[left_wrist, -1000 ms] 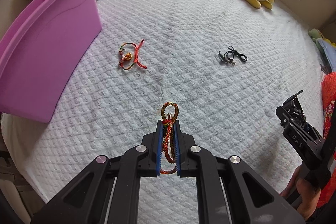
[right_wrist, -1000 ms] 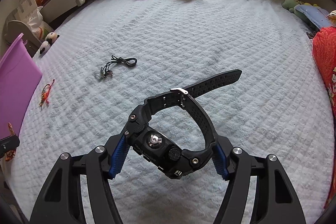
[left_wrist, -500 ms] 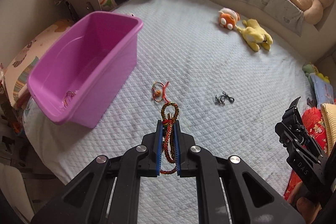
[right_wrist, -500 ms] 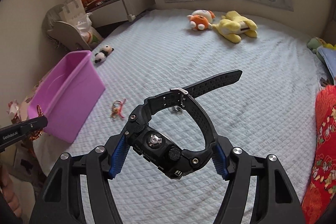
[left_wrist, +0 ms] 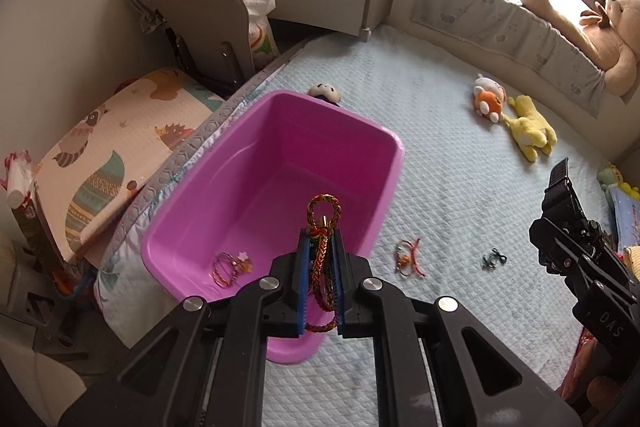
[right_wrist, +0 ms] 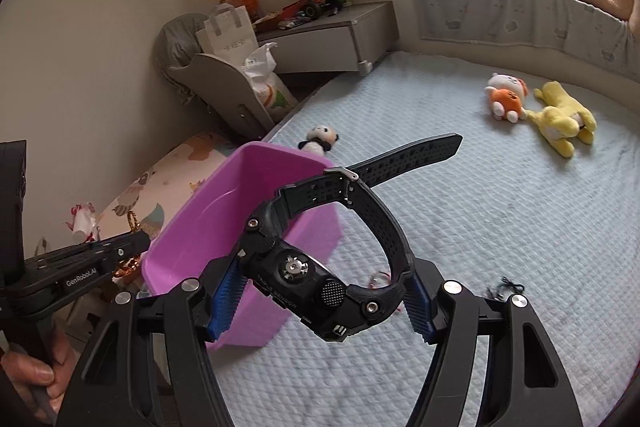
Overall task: Organize jewelry
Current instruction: 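Carry both items into the pink tub and open both tools to release them, then withdraw both tools from the tub toward the red bracelet and earphone cord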
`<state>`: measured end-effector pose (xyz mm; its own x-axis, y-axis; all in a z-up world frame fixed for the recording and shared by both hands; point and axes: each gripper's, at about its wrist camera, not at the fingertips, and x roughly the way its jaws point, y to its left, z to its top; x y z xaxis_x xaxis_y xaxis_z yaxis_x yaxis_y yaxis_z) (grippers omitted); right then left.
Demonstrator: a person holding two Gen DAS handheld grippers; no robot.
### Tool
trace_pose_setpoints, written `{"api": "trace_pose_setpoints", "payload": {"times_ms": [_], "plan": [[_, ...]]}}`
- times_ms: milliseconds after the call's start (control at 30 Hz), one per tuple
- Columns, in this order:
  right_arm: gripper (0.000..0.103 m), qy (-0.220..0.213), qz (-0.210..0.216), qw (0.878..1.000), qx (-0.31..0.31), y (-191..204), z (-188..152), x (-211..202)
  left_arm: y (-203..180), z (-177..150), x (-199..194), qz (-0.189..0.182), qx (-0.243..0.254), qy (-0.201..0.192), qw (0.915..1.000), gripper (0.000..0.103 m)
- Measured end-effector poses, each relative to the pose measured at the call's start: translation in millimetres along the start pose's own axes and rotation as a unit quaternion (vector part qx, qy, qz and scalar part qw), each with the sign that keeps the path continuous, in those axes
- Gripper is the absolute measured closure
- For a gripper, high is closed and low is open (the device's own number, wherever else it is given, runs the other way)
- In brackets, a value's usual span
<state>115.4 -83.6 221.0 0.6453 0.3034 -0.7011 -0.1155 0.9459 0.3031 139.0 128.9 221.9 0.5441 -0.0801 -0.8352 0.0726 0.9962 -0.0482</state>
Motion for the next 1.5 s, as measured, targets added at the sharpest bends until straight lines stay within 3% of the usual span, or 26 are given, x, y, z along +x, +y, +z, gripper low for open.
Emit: {"api": "trace_pose_setpoints", "payload": {"times_ms": [167, 333, 633, 833, 867, 900, 933, 967, 1000, 1200, 1500], "plan": [[0.037, 0.034, 0.021, 0.999, -0.027, 60, 19, 69, 53, 19, 44, 0.007, -0.006, 0.028, 0.9996, 0.093], [0.037, 0.087, 0.027, 0.995, -0.046, 96, 24, 136, 82, 20, 91, 0.006, -0.014, 0.068, 0.9976, 0.093], [0.037, 0.188, -0.014, 0.980, -0.065, 101, 12, 227, 97, 2, 158, 0.005, -0.029, 0.120, 0.9923, 0.092], [0.037, 0.221, -0.047, 0.971, -0.076, 95, 6, 251, 104, -6, 181, 0.019, -0.046, 0.147, 0.9879, 0.092], [0.037, 0.226, -0.054, 0.969, -0.081, 95, 7, 254, 105, -7, 182, 0.022, -0.050, 0.147, 0.9876, 0.086], [0.037, 0.231, -0.061, 0.967, -0.085, 94, 7, 256, 106, -7, 183, 0.026, -0.052, 0.149, 0.9872, 0.071], [0.036, 0.235, -0.065, 0.966, -0.083, 93, 8, 258, 107, -7, 183, 0.030, -0.053, 0.148, 0.9870, 0.063], [0.036, 0.238, -0.067, 0.966, -0.077, 91, 9, 259, 106, -7, 180, 0.037, -0.055, 0.145, 0.9872, 0.040], [0.036, 0.237, -0.067, 0.967, -0.071, 87, 10, 258, 107, -7, 178, 0.042, -0.058, 0.137, 0.9880, 0.027], [0.036, 0.225, -0.064, 0.971, -0.036, 77, 14, 240, 111, -6, 168, 0.049, -0.058, 0.134, 0.9882, 0.018], [0.036, 0.208, -0.054, 0.977, -0.018, 78, 6, 206, 118, -5, 148, 0.036, -0.074, 0.132, 0.9878, 0.014]]}}
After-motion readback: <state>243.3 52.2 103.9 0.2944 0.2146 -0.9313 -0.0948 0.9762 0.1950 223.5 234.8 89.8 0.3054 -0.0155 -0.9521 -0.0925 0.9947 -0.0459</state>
